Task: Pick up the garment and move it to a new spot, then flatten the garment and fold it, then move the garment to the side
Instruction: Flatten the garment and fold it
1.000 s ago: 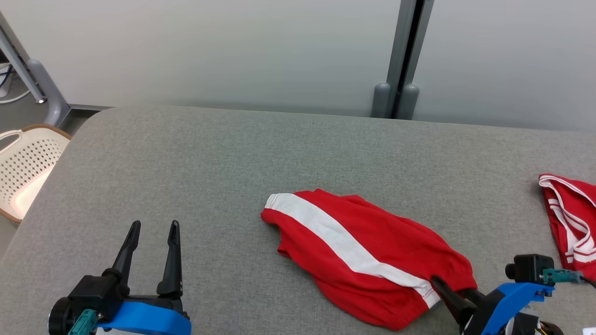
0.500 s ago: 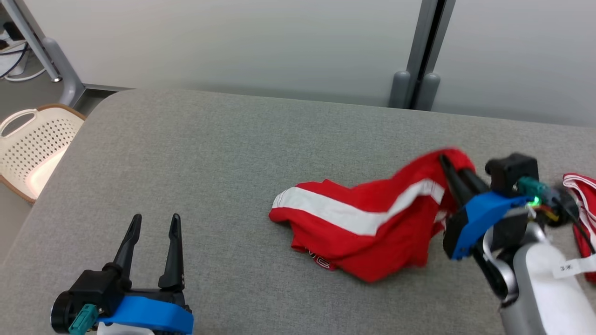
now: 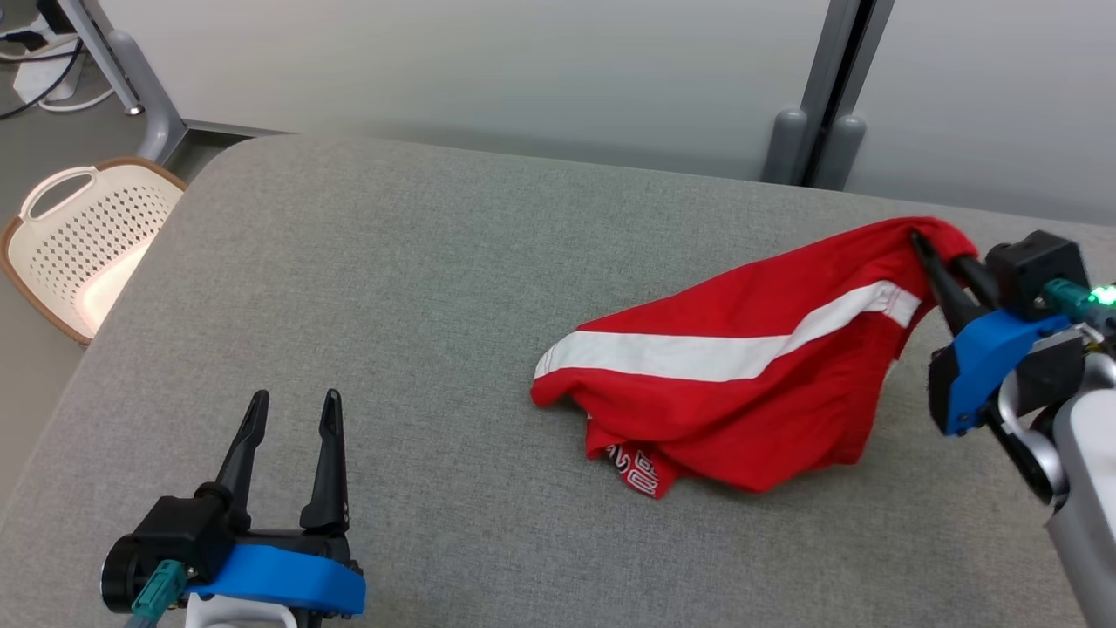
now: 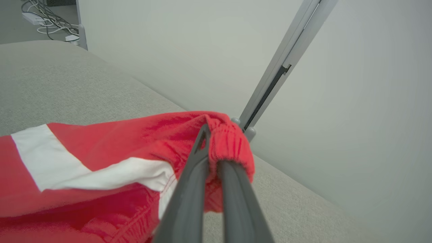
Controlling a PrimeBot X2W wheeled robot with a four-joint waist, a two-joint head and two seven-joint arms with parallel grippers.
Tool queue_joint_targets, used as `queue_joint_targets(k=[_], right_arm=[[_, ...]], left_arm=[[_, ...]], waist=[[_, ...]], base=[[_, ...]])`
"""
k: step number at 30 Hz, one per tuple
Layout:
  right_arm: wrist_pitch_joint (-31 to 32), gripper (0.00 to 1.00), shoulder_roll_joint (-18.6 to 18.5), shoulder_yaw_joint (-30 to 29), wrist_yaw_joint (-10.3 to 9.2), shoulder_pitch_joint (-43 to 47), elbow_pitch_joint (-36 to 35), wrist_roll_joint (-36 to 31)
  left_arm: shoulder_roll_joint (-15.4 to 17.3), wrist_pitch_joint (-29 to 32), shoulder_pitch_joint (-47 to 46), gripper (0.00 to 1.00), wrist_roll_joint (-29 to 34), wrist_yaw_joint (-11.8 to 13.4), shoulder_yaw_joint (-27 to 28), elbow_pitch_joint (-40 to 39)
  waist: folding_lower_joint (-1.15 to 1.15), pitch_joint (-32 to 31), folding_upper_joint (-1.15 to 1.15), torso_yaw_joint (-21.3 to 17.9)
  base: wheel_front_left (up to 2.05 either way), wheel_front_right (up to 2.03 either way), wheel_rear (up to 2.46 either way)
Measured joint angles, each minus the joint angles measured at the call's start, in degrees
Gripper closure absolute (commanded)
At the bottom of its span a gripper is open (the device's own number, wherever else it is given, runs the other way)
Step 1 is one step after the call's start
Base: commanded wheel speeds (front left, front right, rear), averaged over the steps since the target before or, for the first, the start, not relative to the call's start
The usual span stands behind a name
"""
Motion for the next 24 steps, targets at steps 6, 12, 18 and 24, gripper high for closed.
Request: queue_joint_targets(k=[6,12,18,24], right_arm=[[-4.7,1.00,-1.4,-0.5,0.00,-5.4,10.9,0.0],[1.9,0.00,1.3,0.0,0.00,-6.9,22.1,2.4],[5.7,0.00,2.5,-3.6,-0.01,-5.7,25.5,5.2],[8.6,0.00,5.4,-6.8,-0.01,1.5,20.0,7.1]], left_arm=[[-0.3,-0.4,-1.0,0.00,0.0,-0.5,-0.2,1.0],[-0.5,-0.7,-1.8,0.00,0.0,-1.0,-0.7,2.2],[-0.5,-0.9,-1.4,0.00,0.0,-1.2,-1.0,2.9],[-0.1,-0.9,0.4,0.00,-0.1,-0.7,-0.8,2.8]], waist=[[0.00,0.9,0.00,0.3],[0.00,0.3,0.00,0.7],[0.00,-1.3,0.00,-0.1],[0.00,-3.3,0.00,-2.5]], base=[[0.00,0.00,0.00],[0.00,0.00,0.00],[0.00,0.00,0.00],[0.00,0.00,0.00]])
